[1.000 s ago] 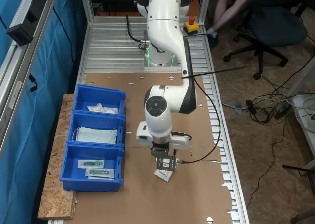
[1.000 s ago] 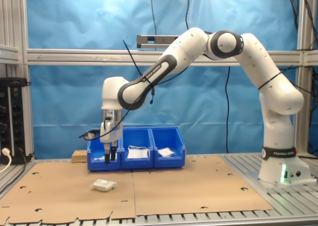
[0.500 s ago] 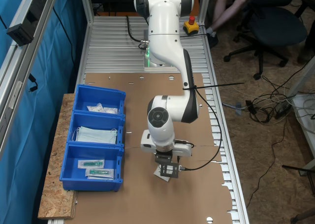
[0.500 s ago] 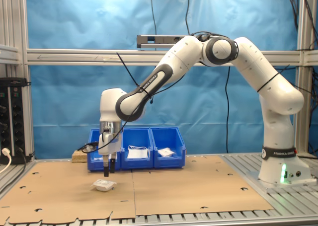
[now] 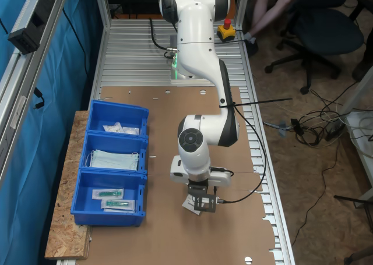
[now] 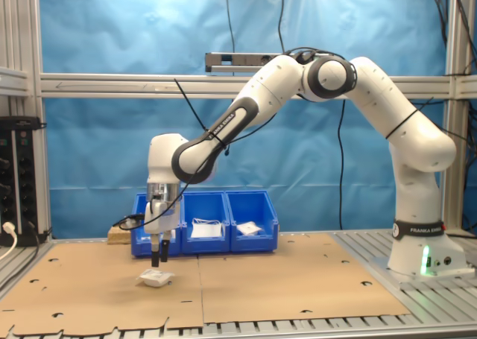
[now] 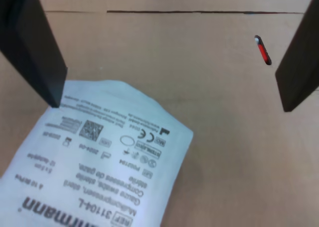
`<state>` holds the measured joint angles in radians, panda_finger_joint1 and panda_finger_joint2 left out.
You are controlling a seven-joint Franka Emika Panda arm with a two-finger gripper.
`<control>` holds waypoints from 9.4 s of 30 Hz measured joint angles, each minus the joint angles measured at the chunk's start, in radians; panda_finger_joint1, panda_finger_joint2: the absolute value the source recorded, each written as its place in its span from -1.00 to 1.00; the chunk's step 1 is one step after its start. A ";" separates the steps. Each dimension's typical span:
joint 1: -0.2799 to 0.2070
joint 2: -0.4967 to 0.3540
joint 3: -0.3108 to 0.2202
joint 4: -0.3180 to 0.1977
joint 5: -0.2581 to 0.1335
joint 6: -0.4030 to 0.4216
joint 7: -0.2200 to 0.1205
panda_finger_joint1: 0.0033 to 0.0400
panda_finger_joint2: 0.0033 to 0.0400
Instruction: Pick and place sorting task of medical equipment.
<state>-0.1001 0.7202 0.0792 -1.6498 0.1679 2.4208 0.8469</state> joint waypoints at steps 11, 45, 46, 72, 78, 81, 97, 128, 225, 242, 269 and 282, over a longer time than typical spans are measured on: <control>0.000 0.041 -0.005 0.058 0.001 0.013 0.000 1.00 1.00; 0.000 0.099 -0.055 0.076 0.001 0.014 0.000 1.00 1.00; 0.000 0.100 -0.055 0.077 0.001 0.014 0.000 1.00 1.00; 0.009 0.110 -0.045 0.097 0.001 0.014 0.000 1.00 1.00; 0.012 0.114 -0.042 0.100 0.001 0.014 0.000 1.00 1.00; 0.012 0.118 -0.042 0.102 0.001 0.014 0.000 1.00 1.00; 0.012 0.139 -0.042 0.107 0.001 0.014 0.000 1.00 1.00; 0.012 0.139 -0.042 0.118 0.001 0.014 0.000 1.00 1.00; -0.338 -0.668 -0.137 -0.535 -0.058 -0.122 0.000 -0.88 -0.88; -0.412 -0.668 -0.171 -0.590 -0.062 -0.174 0.000 -0.88 -0.88; -0.412 -0.668 -0.175 -0.616 -0.062 -0.194 0.000 -0.88 -0.88; -0.412 -0.668 -0.175 -0.616 -0.062 -0.196 0.000 -0.88 -0.88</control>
<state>-0.5117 0.0523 -0.0957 -2.2661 0.1059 2.2245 0.8469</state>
